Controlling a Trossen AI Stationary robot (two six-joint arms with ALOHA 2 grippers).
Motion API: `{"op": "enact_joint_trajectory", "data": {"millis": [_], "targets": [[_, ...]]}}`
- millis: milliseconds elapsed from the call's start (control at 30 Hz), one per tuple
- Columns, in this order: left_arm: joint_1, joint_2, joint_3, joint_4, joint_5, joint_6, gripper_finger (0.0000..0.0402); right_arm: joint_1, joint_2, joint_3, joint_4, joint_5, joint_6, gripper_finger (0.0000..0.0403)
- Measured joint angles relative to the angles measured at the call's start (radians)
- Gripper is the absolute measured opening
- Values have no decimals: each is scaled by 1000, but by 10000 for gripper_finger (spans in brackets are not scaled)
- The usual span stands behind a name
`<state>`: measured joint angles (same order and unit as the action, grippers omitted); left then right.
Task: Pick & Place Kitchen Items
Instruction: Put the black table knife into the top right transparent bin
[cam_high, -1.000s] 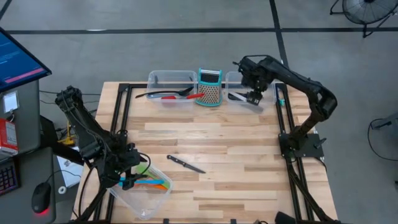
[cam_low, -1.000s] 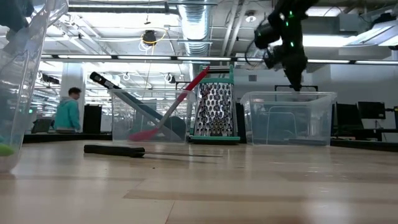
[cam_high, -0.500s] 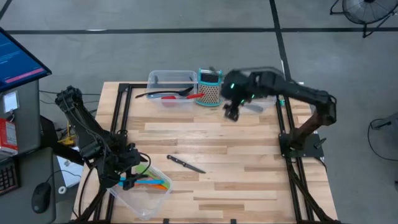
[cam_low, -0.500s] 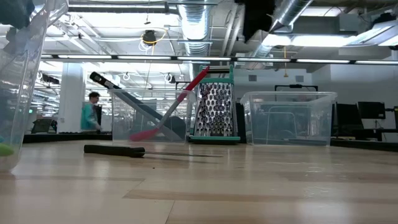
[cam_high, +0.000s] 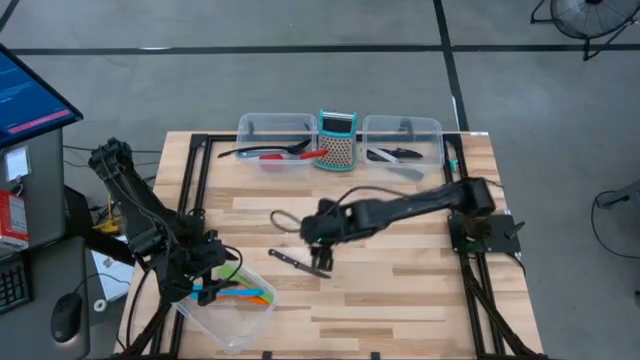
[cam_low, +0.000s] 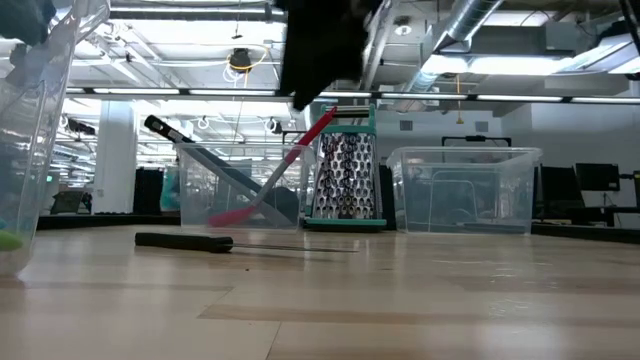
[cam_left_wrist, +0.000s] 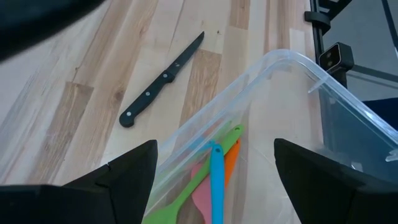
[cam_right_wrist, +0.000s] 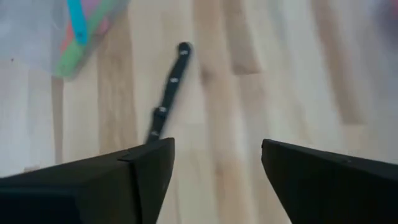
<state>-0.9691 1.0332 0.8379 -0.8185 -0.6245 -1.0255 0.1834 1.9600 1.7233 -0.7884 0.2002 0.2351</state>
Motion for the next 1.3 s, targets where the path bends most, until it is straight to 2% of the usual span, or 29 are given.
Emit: {"op": "enact_joint_trajectory", "data": {"millis": [200, 300, 600, 767, 1000, 1300], "targets": [[0, 0, 0, 0, 0, 1, 305, 20, 136, 33, 165, -21, 35, 250], [0, 0, 0, -1, -1, 15, 305, 19, 195, 69, 185, 11, 30, 249], [0, 0, 0, -1, -5, 27, 305, 18, 324, 125, 211, 11, 35, 249], [0, 0, 0, -1, -5, 53, 305, 18, 361, 123, 213, 8, 62, 249], [0, 0, 0, -1, -5, 58, 305, 18, 370, 121, 316, 18, 80, 249], [0, 0, 0, 6, -5, 58, 305, 11, 370, 19, 382, 37, 152, 249]]}}
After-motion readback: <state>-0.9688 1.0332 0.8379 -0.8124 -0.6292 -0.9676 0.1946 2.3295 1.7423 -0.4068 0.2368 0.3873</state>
